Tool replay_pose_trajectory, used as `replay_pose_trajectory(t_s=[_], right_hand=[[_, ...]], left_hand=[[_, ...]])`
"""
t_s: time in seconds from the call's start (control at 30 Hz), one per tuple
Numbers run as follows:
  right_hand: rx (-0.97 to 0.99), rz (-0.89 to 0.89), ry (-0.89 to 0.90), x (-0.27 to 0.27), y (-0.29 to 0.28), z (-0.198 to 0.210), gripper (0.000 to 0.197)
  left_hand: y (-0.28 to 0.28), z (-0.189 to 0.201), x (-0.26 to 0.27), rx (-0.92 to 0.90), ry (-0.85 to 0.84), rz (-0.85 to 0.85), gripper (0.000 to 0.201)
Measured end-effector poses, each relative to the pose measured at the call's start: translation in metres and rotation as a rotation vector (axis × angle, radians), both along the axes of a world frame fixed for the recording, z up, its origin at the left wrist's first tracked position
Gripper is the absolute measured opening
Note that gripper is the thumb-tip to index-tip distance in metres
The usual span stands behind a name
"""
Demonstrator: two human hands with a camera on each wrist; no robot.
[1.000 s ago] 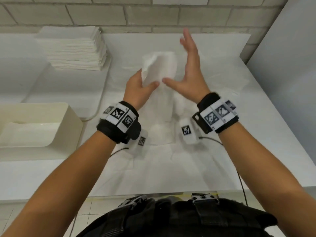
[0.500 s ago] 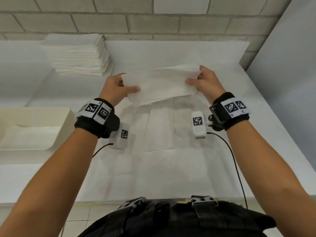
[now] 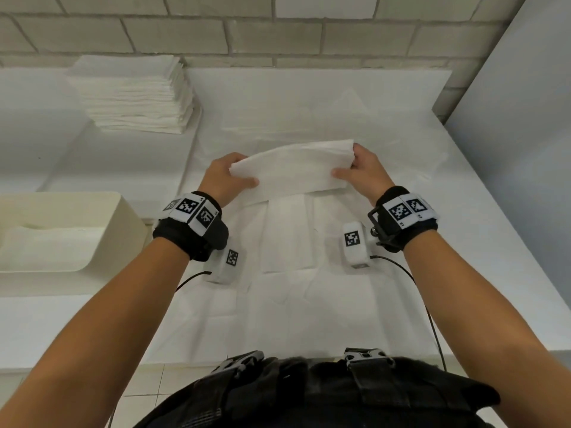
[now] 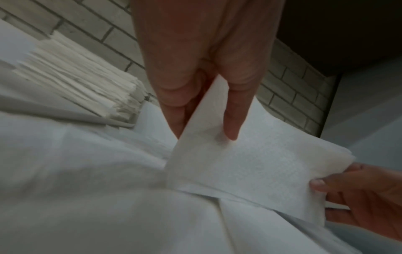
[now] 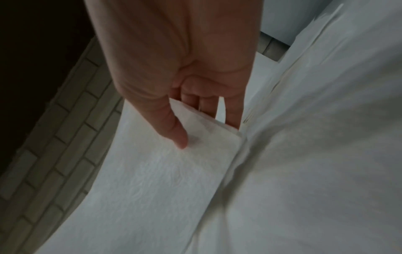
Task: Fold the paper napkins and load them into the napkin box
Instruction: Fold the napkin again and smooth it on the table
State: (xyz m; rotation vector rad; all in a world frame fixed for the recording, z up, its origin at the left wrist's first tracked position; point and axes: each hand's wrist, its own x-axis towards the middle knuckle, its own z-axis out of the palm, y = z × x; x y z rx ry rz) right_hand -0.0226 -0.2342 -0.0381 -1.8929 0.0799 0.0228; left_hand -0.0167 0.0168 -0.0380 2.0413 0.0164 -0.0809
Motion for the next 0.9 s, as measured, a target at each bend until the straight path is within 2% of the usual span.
replay_pose_trajectory(t_s=[0.1,0.17,0.27,0.37,0.43,0.47,0.53,0.57,0.63,0.7,0.73,0.8,0.83,0.87,0.9], right_hand=[[-0.11,0.069,0.078,0.0,0.004,-0.01,0.038],[-0.099,0.073,0.07,0.002,0.006,-0.01,0.036],[-0.116,0.073,-0.04,0.009,0.008,0.013,0.039],[-0.389,0.157,-0.213,0.017,0.015,0.051,0.027],[-0.552,0.264,-0.312,0.021,0.028,0.077,0.023],[-0.615,0.312,-0.351,0.022,0.035,0.089,0.025],[-0.646,0.324,-0.417,0.022,0.046,0.109,0.035],[-0.577,0.291,-0.44,0.022,0.048,0.114,0.039],[-0.292,0.238,-0.446,0.021,0.048,0.116,0.044],[-0.033,0.235,-0.361,0.02,0.046,0.108,0.047],[0.019,0.245,-0.3,0.02,0.047,0.101,0.047],[-0.001,0.277,-0.209,0.019,0.049,0.089,0.042],[-0.035,0.294,-0.182,0.02,0.049,0.084,0.036],[-0.085,0.308,-0.163,0.02,0.048,0.082,0.031],[-0.166,0.315,-0.152,0.021,0.046,0.082,0.026]], left_hand=[[0.001,-0.01,0.001,0.037,0.079,-0.004,0.031],[0.002,-0.011,0.001,0.044,0.085,-0.006,0.034],[0.004,0.006,0.004,0.114,-0.087,0.019,0.065],[-0.006,0.038,0.007,0.308,-0.358,-0.129,0.1],[-0.021,0.059,0.011,0.388,-0.409,-0.237,0.108],[-0.03,0.07,0.014,0.372,-0.403,-0.264,0.104],[-0.043,0.085,0.018,0.234,-0.396,-0.222,0.085],[-0.045,0.09,0.02,0.124,-0.396,-0.158,0.073],[-0.041,0.093,0.024,-0.162,-0.344,-0.032,0.058],[-0.036,0.092,0.024,-0.454,-0.246,0.012,0.062],[-0.034,0.092,0.024,-0.588,-0.199,0.011,0.065],[-0.034,0.091,0.023,-0.783,-0.137,0.002,0.069],[-0.034,0.092,0.022,-0.801,-0.135,0.022,0.071],[-0.033,0.094,0.021,-0.741,-0.169,0.073,0.073],[-0.031,0.095,0.019,-0.601,-0.251,0.132,0.077]])
